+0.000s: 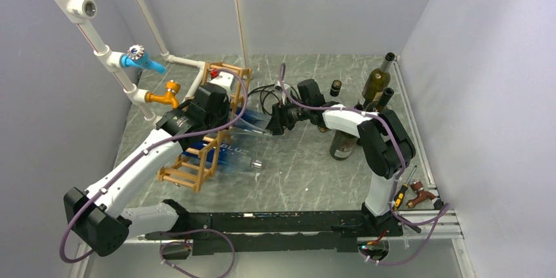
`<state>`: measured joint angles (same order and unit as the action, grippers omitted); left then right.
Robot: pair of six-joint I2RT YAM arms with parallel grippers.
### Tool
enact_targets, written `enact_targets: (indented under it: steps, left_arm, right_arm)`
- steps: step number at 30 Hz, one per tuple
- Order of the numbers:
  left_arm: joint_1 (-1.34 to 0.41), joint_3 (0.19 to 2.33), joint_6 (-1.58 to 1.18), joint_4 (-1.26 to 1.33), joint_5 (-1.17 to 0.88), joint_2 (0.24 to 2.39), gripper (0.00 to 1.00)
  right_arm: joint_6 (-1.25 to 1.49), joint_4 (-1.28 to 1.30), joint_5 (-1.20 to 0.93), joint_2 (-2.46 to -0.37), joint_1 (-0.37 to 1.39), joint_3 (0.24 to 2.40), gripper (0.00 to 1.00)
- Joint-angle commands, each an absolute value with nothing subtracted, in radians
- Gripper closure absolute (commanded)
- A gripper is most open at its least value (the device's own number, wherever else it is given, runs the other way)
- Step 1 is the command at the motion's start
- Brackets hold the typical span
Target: Put the wine bottle on the wine rack
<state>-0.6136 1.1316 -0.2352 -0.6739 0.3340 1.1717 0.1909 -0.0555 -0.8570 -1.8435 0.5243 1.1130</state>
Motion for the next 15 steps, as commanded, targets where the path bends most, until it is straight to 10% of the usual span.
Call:
enact_targets:
  steps: [1,8,15]
  left_arm:
    - [-0.62,1.153,-0.104,-0.671,0.263,1.195,1.0]
    - [-0.614,1.102,-0.032,-0.644,0.083,1.043,1.0]
    - [-0.595,1.154,-0.128,-0.716,-0.043,0.997,1.0]
  right_arm:
    - [0.165,-0.162,-1.006,-1.76,0.543,1.107,1.0]
    - [0.128,-0.084,-0.941,-1.726,0.546,1.076,1.0]
    - [0.07,0.077,-0.79,-1.696,0.616,1.125,0.61]
